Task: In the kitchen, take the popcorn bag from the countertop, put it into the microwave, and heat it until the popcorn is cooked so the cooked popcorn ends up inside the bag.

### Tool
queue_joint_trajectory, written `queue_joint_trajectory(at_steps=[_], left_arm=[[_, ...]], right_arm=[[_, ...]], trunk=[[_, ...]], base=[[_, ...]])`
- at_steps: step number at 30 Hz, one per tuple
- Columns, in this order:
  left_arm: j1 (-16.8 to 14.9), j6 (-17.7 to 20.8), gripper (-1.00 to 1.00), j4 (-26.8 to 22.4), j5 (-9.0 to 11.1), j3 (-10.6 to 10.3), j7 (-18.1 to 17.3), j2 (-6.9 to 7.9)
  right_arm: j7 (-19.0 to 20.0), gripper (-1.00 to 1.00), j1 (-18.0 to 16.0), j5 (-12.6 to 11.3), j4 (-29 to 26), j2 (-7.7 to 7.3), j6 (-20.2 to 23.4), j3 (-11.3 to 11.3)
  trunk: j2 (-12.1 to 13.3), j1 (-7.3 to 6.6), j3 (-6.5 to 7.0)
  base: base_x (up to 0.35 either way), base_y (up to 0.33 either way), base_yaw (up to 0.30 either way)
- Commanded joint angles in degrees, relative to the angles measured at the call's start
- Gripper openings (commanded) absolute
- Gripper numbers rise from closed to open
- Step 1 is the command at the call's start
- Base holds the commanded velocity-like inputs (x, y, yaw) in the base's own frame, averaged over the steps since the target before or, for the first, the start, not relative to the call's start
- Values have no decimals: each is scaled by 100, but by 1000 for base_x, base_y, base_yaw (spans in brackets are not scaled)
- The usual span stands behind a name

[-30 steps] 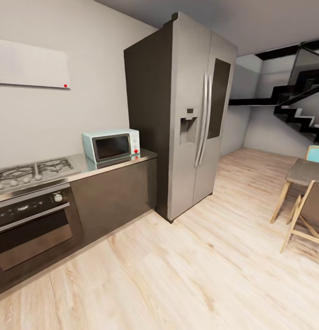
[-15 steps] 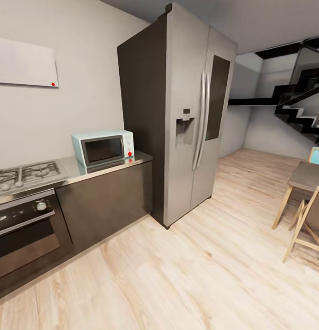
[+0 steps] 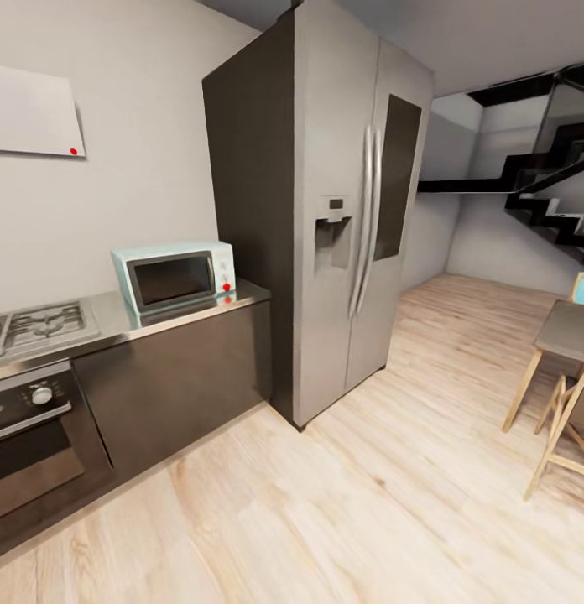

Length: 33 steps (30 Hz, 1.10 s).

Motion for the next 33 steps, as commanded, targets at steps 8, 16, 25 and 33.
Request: queue_joint_trajectory(at_steps=[8,16,25,33], left_arm=[[2,-8,100,-9,6,3,-1,8],[2,-8,100,-9,6,3,-1,8],[3,-7,100,-9,6,5,-1,7],[3,-8,100,-9,6,8,-1,8]], right_arm=[[-6,100,-2,3,2,5,-17,4],[-6,100,-2,3,2,14,-17,4],[-6,100,-2,2,2,14,-17,4],[-6,100,-2,2,2,22,-17,4]], trunk=[[-2,3,-4],[-2,3,-4],[-2,3,-4],[-2,3,-4]], base=[[246,-109,0],[243,-102,0],[242,-95,0],[236,-93,0]])
